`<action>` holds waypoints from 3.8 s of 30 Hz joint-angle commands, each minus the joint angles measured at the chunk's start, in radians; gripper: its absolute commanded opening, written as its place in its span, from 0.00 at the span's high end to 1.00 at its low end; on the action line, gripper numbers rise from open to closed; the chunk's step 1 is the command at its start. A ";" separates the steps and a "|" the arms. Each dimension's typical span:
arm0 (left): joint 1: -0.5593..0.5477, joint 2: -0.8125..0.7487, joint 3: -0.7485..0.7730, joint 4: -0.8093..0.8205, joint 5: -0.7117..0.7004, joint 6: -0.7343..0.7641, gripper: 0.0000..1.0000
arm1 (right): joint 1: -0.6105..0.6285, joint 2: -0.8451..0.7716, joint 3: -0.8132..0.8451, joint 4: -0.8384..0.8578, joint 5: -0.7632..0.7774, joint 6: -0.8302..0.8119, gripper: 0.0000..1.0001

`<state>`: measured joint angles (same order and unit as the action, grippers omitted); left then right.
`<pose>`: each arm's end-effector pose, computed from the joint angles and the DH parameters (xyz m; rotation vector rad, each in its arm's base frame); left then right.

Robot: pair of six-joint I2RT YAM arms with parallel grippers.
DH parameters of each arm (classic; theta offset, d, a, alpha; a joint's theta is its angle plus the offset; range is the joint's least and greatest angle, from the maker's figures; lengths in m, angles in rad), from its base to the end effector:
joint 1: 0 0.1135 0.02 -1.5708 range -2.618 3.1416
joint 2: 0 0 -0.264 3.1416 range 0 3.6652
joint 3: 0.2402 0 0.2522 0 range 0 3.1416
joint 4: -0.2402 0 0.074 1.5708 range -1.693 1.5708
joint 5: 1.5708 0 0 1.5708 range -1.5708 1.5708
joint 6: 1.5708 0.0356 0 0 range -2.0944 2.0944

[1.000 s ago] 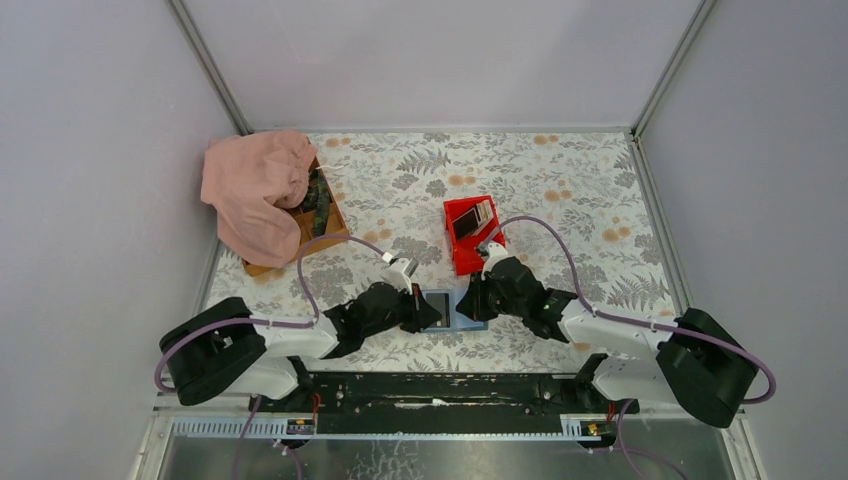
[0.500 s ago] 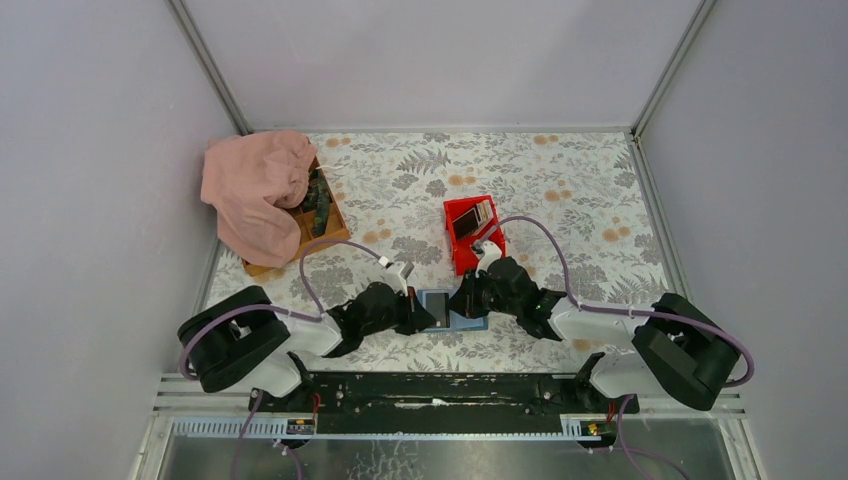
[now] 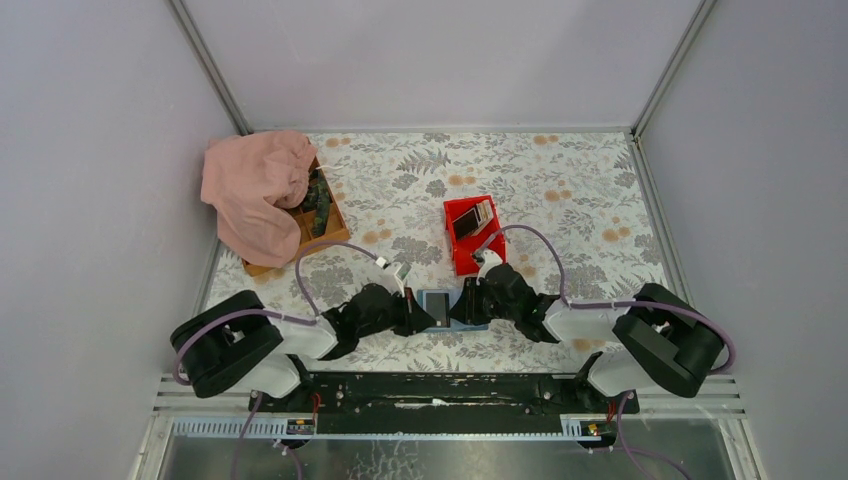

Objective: Take the credit cards out of the card holder

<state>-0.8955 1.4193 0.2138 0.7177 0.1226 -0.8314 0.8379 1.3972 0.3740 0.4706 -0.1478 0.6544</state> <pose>0.1343 -0.1747 0.1159 0.1570 2.2729 -1.1317 0.1608 0.1864 0.1383 -0.3049 2.2781 0.9950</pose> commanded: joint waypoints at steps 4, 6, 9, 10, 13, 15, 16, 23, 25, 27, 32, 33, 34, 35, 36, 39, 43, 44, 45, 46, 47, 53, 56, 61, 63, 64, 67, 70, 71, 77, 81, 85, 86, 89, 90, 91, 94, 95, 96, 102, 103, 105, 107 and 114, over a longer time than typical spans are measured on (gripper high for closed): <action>0.006 -0.079 -0.011 -0.035 -0.021 0.021 1.00 | 0.006 0.045 0.000 0.090 0.014 0.007 0.76; 0.006 -0.064 -0.011 -0.028 -0.020 0.020 1.00 | 0.006 0.049 -0.003 0.094 0.014 0.010 0.76; 0.005 -0.029 -0.017 0.005 -0.010 0.013 1.00 | 0.006 0.046 -0.006 0.096 0.014 0.010 0.74; 0.007 -0.016 -0.020 0.016 -0.009 0.009 1.00 | 0.006 0.045 -0.007 0.095 0.015 0.010 0.74; 0.007 0.008 -0.026 0.040 -0.002 0.000 1.00 | 0.005 0.042 -0.010 0.095 0.018 0.010 0.72; 0.008 0.009 -0.033 0.042 -0.004 -0.001 1.00 | 0.006 0.042 -0.010 0.094 0.020 0.008 0.72; 0.007 0.006 -0.037 0.041 -0.007 -0.002 1.00 | 0.005 0.042 -0.011 0.094 0.022 0.007 0.71; 0.009 -0.028 -0.042 0.007 -0.017 0.002 1.00 | 0.006 0.043 -0.010 0.094 0.020 0.005 0.69; 0.008 -0.032 -0.041 0.003 -0.016 0.003 1.00 | 0.006 0.042 -0.010 0.095 0.019 0.005 0.67; 0.009 -0.037 -0.038 -0.003 -0.014 0.005 1.00 | 0.005 0.042 -0.009 0.094 0.019 0.004 0.66; 0.009 -0.051 -0.035 -0.024 -0.020 0.009 1.00 | 0.006 0.043 -0.008 0.093 0.018 0.001 0.63; 0.010 -0.053 -0.034 -0.029 -0.023 0.011 1.00 | 0.005 0.044 -0.008 0.092 0.019 0.002 0.63; 0.009 -0.056 -0.034 -0.034 -0.024 0.012 1.00 | 0.006 0.046 -0.007 0.092 0.019 0.002 0.63; 0.009 -0.060 -0.032 -0.041 -0.027 0.016 1.00 | 0.006 0.047 -0.006 0.092 0.019 0.001 0.63; 0.010 -0.067 -0.031 -0.054 -0.032 0.021 1.00 | 0.005 0.049 -0.006 0.093 0.019 0.000 0.62; 0.017 -0.086 -0.029 -0.086 -0.043 0.035 1.00 | 0.005 0.054 -0.004 0.095 0.016 0.001 0.62; 0.020 -0.079 -0.021 -0.094 -0.039 0.041 1.00 | 0.006 0.059 -0.003 0.096 0.014 0.001 0.62; 0.019 -0.073 -0.018 -0.092 -0.037 0.041 1.00 | 0.006 0.059 -0.002 0.097 0.013 0.001 0.61; 0.020 -0.067 -0.018 -0.088 -0.037 0.041 1.00 | 0.006 0.059 -0.001 0.097 0.012 0.001 0.61; 0.020 -0.060 -0.018 -0.082 -0.036 0.041 1.00 | 0.006 0.059 -0.001 0.096 0.011 0.001 0.61; 0.020 -0.053 -0.018 -0.075 -0.031 0.041 1.00 | 0.006 0.060 -0.001 0.097 0.011 0.001 0.61; 0.019 -0.001 -0.016 -0.031 -0.011 0.030 1.00 | 0.006 0.067 -0.005 0.107 0.004 0.002 0.55; 0.019 0.022 -0.013 -0.015 -0.003 0.025 1.00 | 0.006 0.072 -0.009 0.120 -0.004 0.004 0.53; 0.020 0.036 -0.014 -0.006 0.002 0.021 1.00 | 0.006 0.062 -0.021 0.146 -0.018 0.007 0.54; 0.020 0.035 -0.015 -0.010 0.001 0.021 1.00 | 0.006 0.045 -0.025 0.144 -0.015 0.006 0.59; 0.019 0.036 -0.015 -0.012 0.001 0.021 1.00 | 0.006 0.035 -0.028 0.142 -0.011 0.006 0.62; 0.020 0.038 -0.013 -0.011 0.001 0.021 1.00 | 0.006 0.005 -0.033 0.127 0.000 0.003 0.67; 0.019 0.048 -0.011 -0.006 0.006 0.020 1.00 | 0.005 -0.022 -0.036 0.107 0.010 -0.002 0.68; 0.019 0.052 -0.010 -0.004 0.007 0.019 1.00 | 0.006 -0.031 -0.037 0.100 0.013 -0.003 0.68; 0.020 0.078 -0.011 0.022 0.019 0.013 1.00 | 0.006 -0.074 -0.045 0.064 0.042 -0.012 0.79; 0.020 0.087 -0.016 0.034 0.022 0.009 1.00 | 0.005 -0.068 -0.046 0.062 0.044 -0.015 0.88; 0.020 0.088 -0.017 0.037 0.022 0.006 1.00 | 0.006 -0.067 -0.045 0.060 0.044 -0.013 0.88; 0.020 0.088 -0.018 0.036 0.021 0.007 1.00 | 0.005 -0.071 -0.046 0.056 0.046 -0.015 0.88; 0.020 0.090 -0.016 0.034 0.023 0.006 1.00 | 0.005 -0.096 -0.043 0.027 0.066 -0.022 0.82; 0.020 0.091 -0.016 0.033 0.022 0.006 1.00 | 0.003 -0.106 -0.043 0.015 0.077 -0.027 0.84; 0.020 0.092 -0.016 0.035 0.022 0.006 1.00 | 0.003 -0.116 -0.045 0.004 0.083 -0.032 0.90; 0.020 0.096 -0.017 0.041 0.024 0.005 1.00 | 0.003 -0.147 -0.047 -0.028 0.105 -0.042 0.99; 0.019 0.097 -0.018 0.044 0.026 0.005 1.00 | 0.003 -0.158 -0.046 -0.038 0.114 -0.046 1.00; 0.020 0.098 -0.019 0.046 0.027 0.003 1.00 | 0.003 -0.168 -0.047 -0.050 0.121 -0.049 1.00; 0.020 0.074 -0.034 0.056 0.029 0.005 1.00 | -0.005 -0.262 -0.043 -0.146 0.162 -0.080 1.00; 0.020 0.063 -0.038 0.061 0.028 0.007 1.00 | -0.006 -0.284 -0.041 -0.171 0.168 -0.088 1.00; 0.020 0.027 -0.052 0.072 0.032 0.009 0.94 | -0.005 -0.343 -0.039 -0.226 0.174 -0.098 1.00; 0.020 -0.021 -0.064 0.076 0.043 0.009 0.74 | -0.005 -0.411 -0.040 -0.273 0.171 -0.108 1.00; 0.020 -0.236 -0.039 -0.110 0.031 0.073 0.37 | -0.006 -0.661 -0.045 -0.421 0.108 -0.148 1.00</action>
<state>-0.8795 1.2831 0.1608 0.7094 0.1612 -0.8112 0.8356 0.8299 0.3290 0.1425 -0.0124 0.5533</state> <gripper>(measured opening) 0.592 0.011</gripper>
